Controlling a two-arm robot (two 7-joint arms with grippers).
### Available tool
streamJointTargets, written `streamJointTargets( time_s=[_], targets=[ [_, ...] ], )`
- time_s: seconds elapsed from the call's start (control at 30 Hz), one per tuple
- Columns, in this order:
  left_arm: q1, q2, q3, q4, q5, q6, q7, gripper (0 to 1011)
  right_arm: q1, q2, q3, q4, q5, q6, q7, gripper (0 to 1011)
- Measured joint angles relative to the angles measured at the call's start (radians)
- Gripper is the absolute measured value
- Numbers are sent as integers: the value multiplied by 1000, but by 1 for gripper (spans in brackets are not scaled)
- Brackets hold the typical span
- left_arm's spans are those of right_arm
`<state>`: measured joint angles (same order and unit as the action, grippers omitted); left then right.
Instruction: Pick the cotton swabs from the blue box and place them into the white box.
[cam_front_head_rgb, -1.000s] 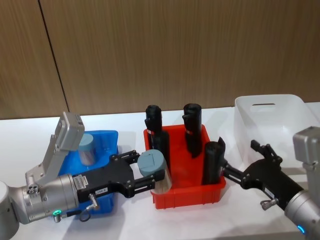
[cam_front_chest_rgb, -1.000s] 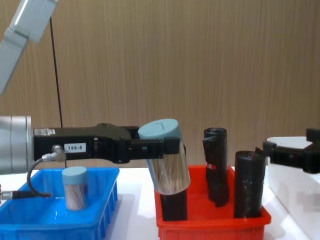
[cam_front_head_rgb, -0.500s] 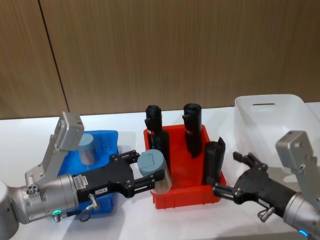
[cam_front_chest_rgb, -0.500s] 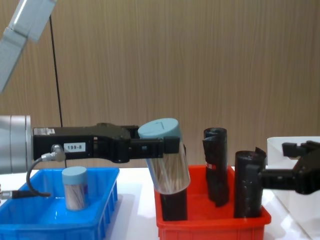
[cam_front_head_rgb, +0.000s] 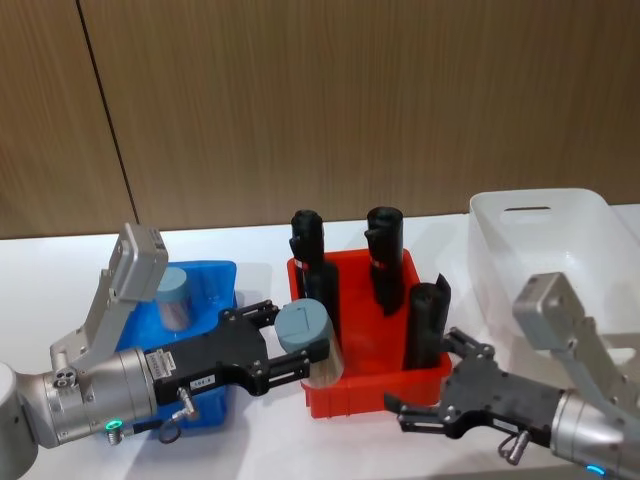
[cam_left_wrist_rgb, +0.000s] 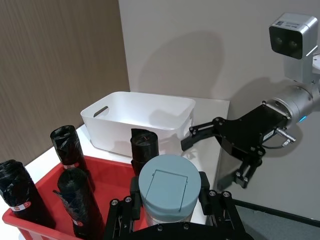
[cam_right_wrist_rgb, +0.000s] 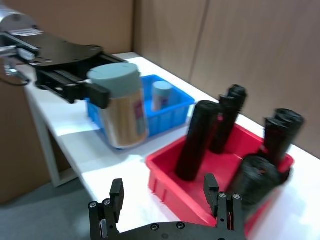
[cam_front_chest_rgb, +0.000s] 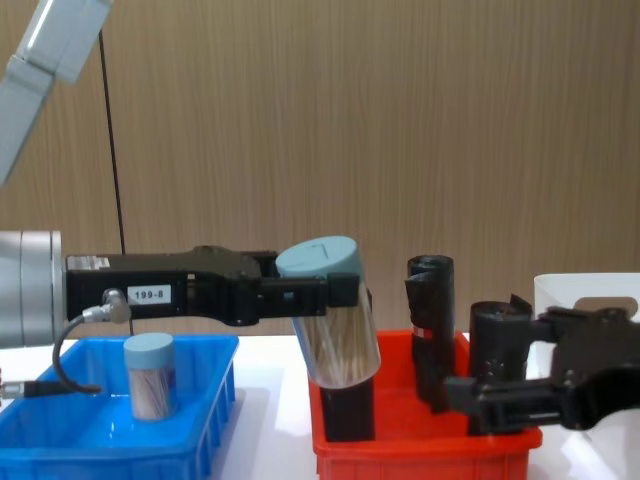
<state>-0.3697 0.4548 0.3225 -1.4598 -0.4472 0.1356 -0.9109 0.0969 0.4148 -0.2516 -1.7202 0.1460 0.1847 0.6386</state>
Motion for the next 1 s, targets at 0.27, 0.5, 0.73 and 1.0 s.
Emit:
streamJointTargets(
  time_s=[0.27,0.5,0.73,1.0],
  targets=[
    [0,0,0,0,0,0,0,660,48,-30,-29,35,-27,0,89,1002],
    [0,0,0,0,0,0,0,660,78,-52,-46,58,-41,-3,117,1002],
    [0,0,0,0,0,0,0,661,113,-77,-62,85,-59,-8,122,1002],
    [0,0,0,0,0,0,0,661,143,-100,-77,113,-79,-9,111,1002]
  ],
)
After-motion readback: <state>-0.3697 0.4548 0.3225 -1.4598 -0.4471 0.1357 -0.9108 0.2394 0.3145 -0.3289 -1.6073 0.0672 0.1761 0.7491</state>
